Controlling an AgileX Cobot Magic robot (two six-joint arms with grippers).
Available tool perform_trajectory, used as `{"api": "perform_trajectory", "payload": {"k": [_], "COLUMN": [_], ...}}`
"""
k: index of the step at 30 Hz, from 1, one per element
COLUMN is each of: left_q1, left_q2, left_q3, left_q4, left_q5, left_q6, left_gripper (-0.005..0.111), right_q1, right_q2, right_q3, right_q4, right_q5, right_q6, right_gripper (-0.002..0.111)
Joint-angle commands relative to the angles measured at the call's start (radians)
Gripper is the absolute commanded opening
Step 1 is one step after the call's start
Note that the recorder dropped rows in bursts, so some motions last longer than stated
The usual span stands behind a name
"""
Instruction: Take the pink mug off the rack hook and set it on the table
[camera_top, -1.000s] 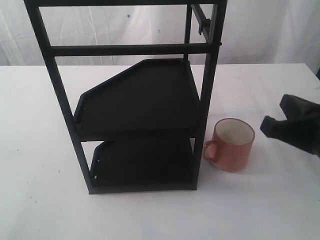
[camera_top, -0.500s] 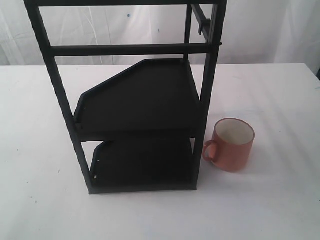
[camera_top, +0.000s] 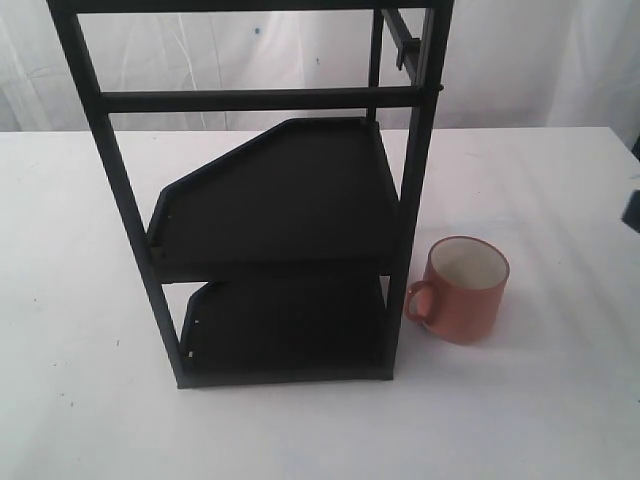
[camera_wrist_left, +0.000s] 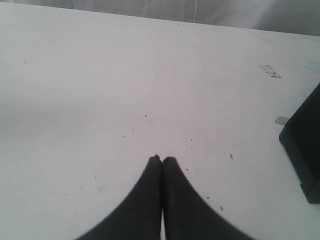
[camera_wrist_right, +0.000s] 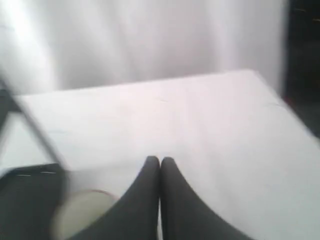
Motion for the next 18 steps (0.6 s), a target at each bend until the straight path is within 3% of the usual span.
{"api": "perform_trajectory", "payload": {"k": [1,4,6,7,10,12,15,18], "left_q1": [-0.006,-0.006,-0.006,-0.006,-0.006,-0.006,-0.006,-0.006], "left_q2": [-0.001,-0.001,-0.001,-0.001,-0.001,-0.001,-0.001,-0.001], "left_q3": [0.002,0.002,0.002,0.002,0.002,0.002,0.002,0.002], "left_q4": [-0.008,-0.008,-0.008,-0.008,-0.008,-0.008,-0.008,-0.008], "left_q5": [-0.003,-0.003,-0.003,-0.003,-0.003,-0.003,-0.003,-0.003], "left_q6": [0.000,0.000,0.000,0.000,0.000,0.000,0.000,0.000], "left_gripper": [0.000,0.000,0.000,0.000,0.000,0.000,0.000,0.000], "right_q1": [-0.003,-0.003,-0.003,-0.003,0.009,0.018,0.018,0.018], "right_q2": [0.020,0.149,0.178,0.153,-0.100,-0.252,-0.433,-0.545], "right_q3": [-0.107,-0.217,-0.241,-0.239,-0.187,-0.144,-0.089,-0.044], "right_q4": [-0.334,-1.293,-1.740,-1.816,-1.773,-1.766,-1.797,-1.795], "right_q5": [0.445,0.609,0.624,0.548,0.233,0.124,0.094,0.175], "right_q6": [0.265,1.121,1.549,1.614,1.420,1.343,1.256,1.213], "right_gripper": [0.000,0.000,0.000,0.000,0.000,0.000,0.000,0.000]}}
